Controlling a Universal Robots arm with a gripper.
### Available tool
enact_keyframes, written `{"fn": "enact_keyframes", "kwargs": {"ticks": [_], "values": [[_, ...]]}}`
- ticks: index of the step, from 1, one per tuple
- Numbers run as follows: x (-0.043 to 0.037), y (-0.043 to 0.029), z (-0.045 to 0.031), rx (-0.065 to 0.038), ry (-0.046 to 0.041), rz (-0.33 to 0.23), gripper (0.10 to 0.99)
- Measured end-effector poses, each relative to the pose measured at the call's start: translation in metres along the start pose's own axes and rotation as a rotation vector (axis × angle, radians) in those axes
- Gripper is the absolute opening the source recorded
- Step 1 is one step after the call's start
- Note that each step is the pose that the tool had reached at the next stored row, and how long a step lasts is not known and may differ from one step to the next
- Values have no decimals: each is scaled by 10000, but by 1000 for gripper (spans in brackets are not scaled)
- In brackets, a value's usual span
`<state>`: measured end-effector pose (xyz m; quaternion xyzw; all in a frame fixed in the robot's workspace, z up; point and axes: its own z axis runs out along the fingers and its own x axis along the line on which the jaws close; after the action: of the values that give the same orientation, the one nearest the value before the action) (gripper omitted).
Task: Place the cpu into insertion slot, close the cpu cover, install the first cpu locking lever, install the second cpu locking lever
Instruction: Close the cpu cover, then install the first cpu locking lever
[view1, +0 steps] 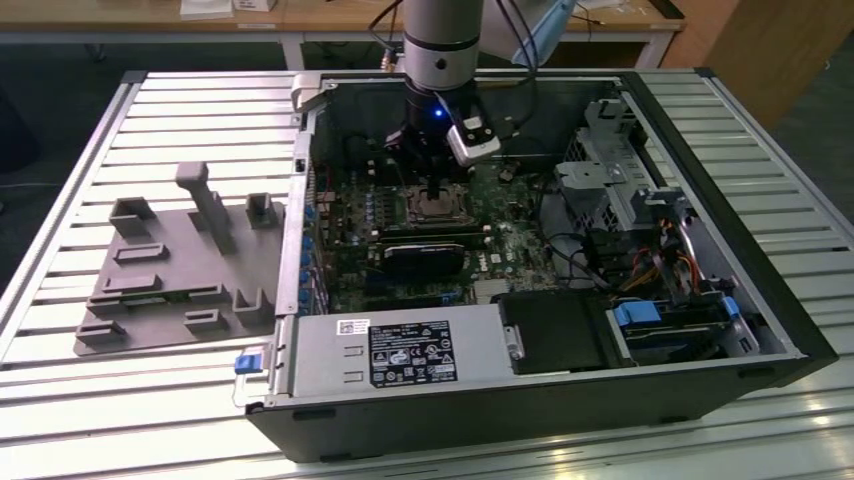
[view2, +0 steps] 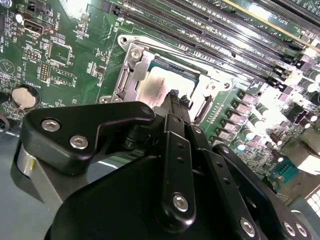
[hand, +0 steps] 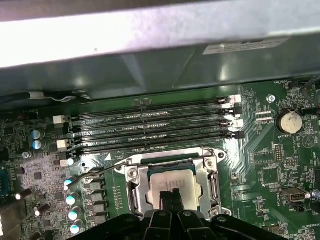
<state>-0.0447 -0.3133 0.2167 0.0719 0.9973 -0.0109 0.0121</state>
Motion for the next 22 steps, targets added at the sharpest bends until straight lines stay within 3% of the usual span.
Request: {"fn": "enact_keyframes", "kwargs": {"ticks": [12, 22], "values": [[-3, -3, -131, 1, 0, -1, 102], [-3, -3, -141, -1, 0, -2, 102]]}}
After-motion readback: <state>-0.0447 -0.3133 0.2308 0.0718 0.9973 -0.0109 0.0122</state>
